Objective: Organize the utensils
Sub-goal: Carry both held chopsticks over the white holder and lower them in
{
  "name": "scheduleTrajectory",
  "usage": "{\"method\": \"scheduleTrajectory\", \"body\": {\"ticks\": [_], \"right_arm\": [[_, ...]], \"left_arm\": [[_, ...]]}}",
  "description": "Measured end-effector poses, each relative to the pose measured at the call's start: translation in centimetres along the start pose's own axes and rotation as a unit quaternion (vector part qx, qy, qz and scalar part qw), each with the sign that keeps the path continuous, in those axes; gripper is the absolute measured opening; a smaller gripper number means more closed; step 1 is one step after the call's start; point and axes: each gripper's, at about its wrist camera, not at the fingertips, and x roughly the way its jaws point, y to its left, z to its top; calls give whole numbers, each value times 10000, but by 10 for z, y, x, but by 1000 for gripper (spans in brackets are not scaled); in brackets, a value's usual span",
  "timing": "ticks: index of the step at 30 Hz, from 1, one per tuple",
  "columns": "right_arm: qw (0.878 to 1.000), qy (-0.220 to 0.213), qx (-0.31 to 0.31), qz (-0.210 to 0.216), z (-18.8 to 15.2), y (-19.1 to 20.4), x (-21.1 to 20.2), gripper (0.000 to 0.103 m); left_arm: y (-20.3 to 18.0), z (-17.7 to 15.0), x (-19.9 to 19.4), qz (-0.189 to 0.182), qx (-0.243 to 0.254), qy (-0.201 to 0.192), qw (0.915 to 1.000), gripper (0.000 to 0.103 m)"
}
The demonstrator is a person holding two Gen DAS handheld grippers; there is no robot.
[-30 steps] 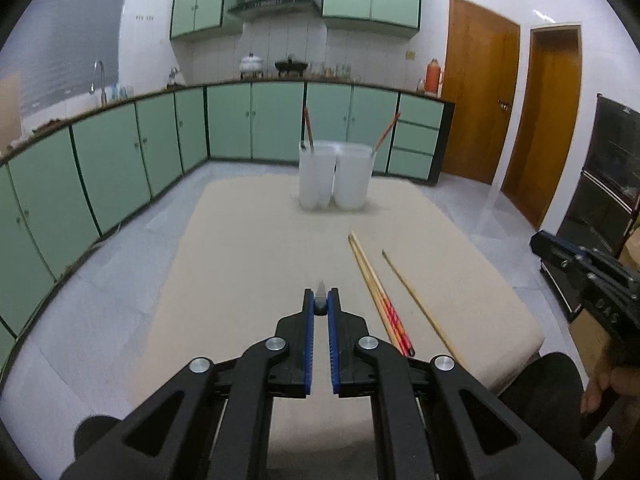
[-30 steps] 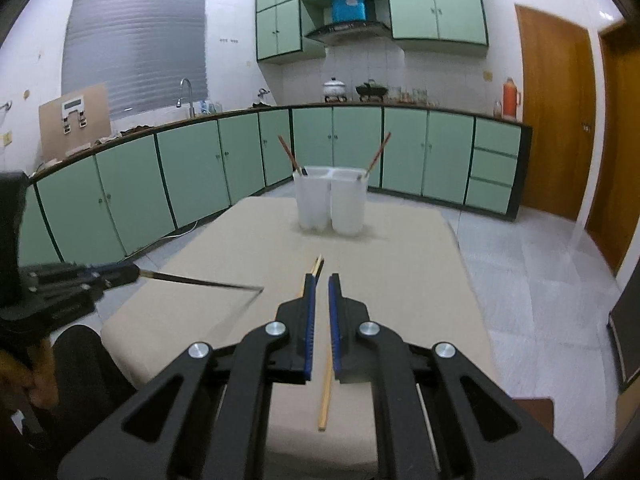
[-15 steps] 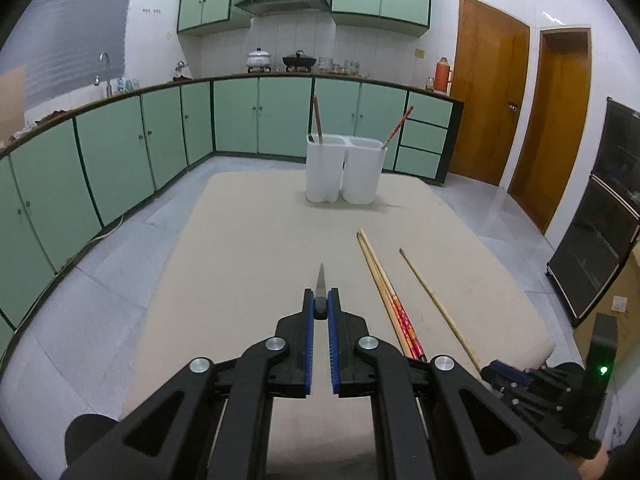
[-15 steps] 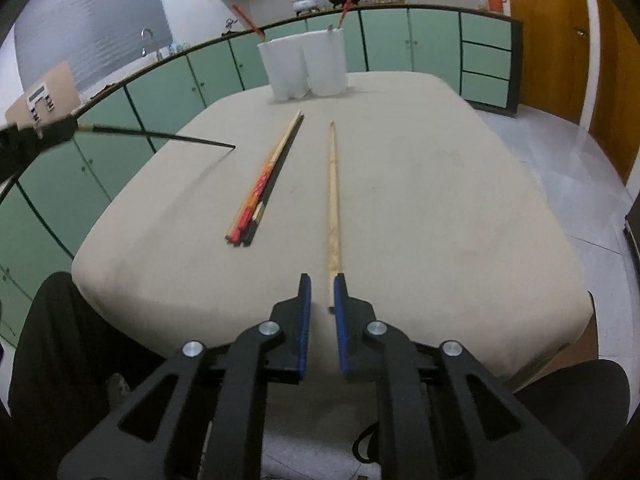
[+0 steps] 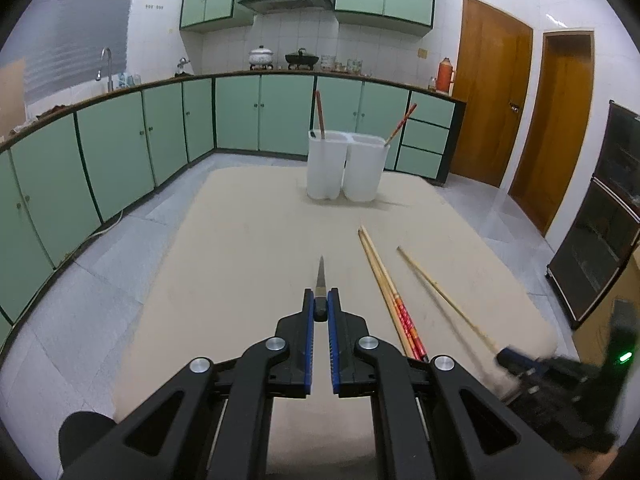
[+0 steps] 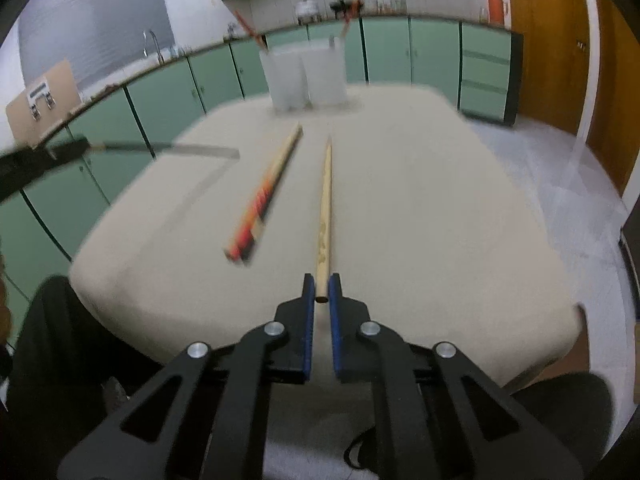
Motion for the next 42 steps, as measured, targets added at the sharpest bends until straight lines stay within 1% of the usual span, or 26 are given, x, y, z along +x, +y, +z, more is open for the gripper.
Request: {"method": "scheduleTrajectory", "body": {"ticks": [2, 5, 7, 9, 10, 12, 18, 22, 25, 31, 42], "right_arm": [[9992, -393, -53, 52, 22, 4, -29, 6], [9964, -816, -222, 94, 54, 9, -57, 6], [9945, -960, -372, 187, 81, 12, -69, 6], [9928, -1053, -501, 276, 105, 13, -74, 6], [9925, -1054, -553, 293, 112, 13, -74, 6], [9920, -961, -714, 391, 137, 12, -69, 6], [9933, -446, -892, 576, 187, 7, -35, 6], [9937, -101, -871, 691, 214, 5, -20, 6], [9926, 21, -970, 732, 228, 10, -17, 6], [9912, 53, -1138, 669, 264, 17, -19, 6], [9932, -162, -1008, 568, 356, 14, -20, 6]], "left_arm": [[-1, 6, -6, -33, 50, -74, 10000, 6], [-2, 17, -13, -100, 103, -158, 9998, 7], [-2, 26, -16, -182, 125, -186, 9996, 6], [-4, 37, -18, -188, 211, -226, 9993, 6], [-5, 42, -19, -189, 286, -245, 9991, 6], [-6, 54, -19, -235, 384, -225, 9987, 6], [-4, 81, -4, -430, 428, 50, 9981, 6], [1, 101, 8, -565, 414, 239, 9973, 6], [6, 118, 15, -671, 406, 352, 9963, 6], [7, 153, 24, -780, 526, 420, 9947, 6], [-15, 235, 50, -926, 750, 238, 9926, 6]]}}
